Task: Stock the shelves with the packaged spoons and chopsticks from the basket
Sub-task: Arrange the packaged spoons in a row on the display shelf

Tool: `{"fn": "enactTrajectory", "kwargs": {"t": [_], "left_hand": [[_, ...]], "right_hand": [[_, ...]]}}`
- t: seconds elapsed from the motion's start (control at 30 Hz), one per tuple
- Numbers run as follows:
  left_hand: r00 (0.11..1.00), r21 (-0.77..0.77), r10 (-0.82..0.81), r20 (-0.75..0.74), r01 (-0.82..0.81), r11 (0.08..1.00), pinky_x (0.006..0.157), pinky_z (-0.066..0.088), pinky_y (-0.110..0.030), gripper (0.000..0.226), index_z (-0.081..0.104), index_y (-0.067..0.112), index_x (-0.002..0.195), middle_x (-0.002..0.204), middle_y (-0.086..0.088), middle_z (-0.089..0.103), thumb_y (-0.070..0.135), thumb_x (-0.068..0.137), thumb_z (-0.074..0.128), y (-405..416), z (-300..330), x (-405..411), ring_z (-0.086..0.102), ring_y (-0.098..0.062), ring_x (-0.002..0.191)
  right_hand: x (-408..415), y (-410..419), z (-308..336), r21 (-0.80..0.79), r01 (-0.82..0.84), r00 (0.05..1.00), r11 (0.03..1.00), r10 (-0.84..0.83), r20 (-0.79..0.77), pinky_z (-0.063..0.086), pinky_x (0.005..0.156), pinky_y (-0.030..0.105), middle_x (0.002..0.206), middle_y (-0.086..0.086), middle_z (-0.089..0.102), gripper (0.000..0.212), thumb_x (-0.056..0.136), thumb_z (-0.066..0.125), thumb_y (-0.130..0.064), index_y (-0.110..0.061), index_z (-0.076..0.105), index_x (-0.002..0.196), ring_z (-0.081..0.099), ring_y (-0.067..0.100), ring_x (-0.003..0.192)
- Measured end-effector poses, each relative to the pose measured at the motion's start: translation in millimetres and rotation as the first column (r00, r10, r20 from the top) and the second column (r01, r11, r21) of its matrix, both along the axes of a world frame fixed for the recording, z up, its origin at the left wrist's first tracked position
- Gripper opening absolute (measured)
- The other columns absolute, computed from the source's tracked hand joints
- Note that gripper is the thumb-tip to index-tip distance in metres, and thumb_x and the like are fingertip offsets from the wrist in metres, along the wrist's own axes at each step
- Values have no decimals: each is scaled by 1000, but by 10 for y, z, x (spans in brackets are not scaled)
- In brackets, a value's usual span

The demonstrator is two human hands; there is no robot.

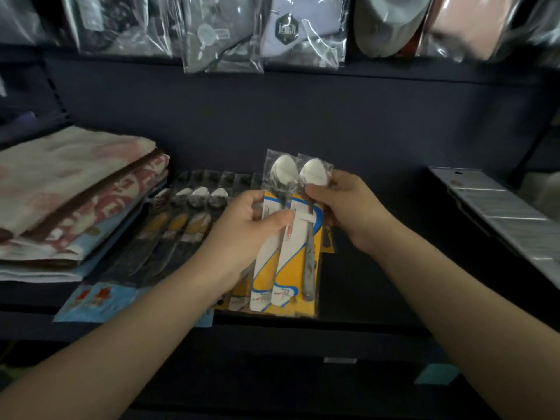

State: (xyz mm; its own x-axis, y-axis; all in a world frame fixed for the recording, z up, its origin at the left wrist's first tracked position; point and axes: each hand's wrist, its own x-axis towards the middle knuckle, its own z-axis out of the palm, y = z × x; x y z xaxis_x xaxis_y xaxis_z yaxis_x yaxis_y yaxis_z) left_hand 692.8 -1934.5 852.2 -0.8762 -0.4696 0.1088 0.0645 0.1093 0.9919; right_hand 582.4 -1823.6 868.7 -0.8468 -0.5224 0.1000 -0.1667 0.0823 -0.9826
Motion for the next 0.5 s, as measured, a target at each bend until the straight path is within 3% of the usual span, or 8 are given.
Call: {"fn": "enactTrajectory", "kwargs": {"t": [0.13,0.2,0.27,0.33,0.4,0.5], "left_hand": [[998,-81,54,-15,-55,995,73,49,-21,26,58,10,112,85,5,67,18,88,58,-88,3,92,63,-8,76],[995,-152,94,19,-90,984,64,44,-13,29,57,12,115,82,12,61,22,88,58,-183,-9,126,57,2,72],[991,-191,113,65,-99,977,64,43,-10,33,55,11,118,82,10,58,26,88,58,-245,-28,170,56,6,72],[990,-178,107,91,-90,980,84,52,-29,39,56,14,119,98,2,65,31,85,60,-254,-57,219,64,-10,90],[988,-159,106,109,-88,983,94,49,-48,39,57,20,120,105,-5,68,31,83,61,-234,-71,270,65,-24,99],[986,-152,87,144,-65,986,95,48,-50,41,54,22,124,106,-3,68,27,84,59,-240,-94,307,64,-23,99]], "right_hand": [[-245,171,166,-194,236,972,952,-232,44,36,34,11,43,-8,56,30,93,46,1,-15,53,69,48,-3,33],[-355,251,148,-133,291,956,947,-291,23,37,33,9,39,-8,56,31,93,47,1,-14,56,69,47,-6,31],[-412,233,-11,3,265,963,964,-265,40,44,40,9,48,-6,62,15,93,50,0,1,65,90,55,-3,39],[-373,141,-187,102,255,960,962,-264,95,46,50,14,71,4,64,22,93,51,-2,9,61,109,58,8,56],[-350,28,-324,117,260,947,959,-276,162,44,55,21,90,17,63,24,94,49,-2,7,60,113,55,18,67],[-315,-109,-403,190,225,955,956,-255,153,42,51,28,87,17,57,15,94,48,-5,-7,60,104,51,21,63]]}}
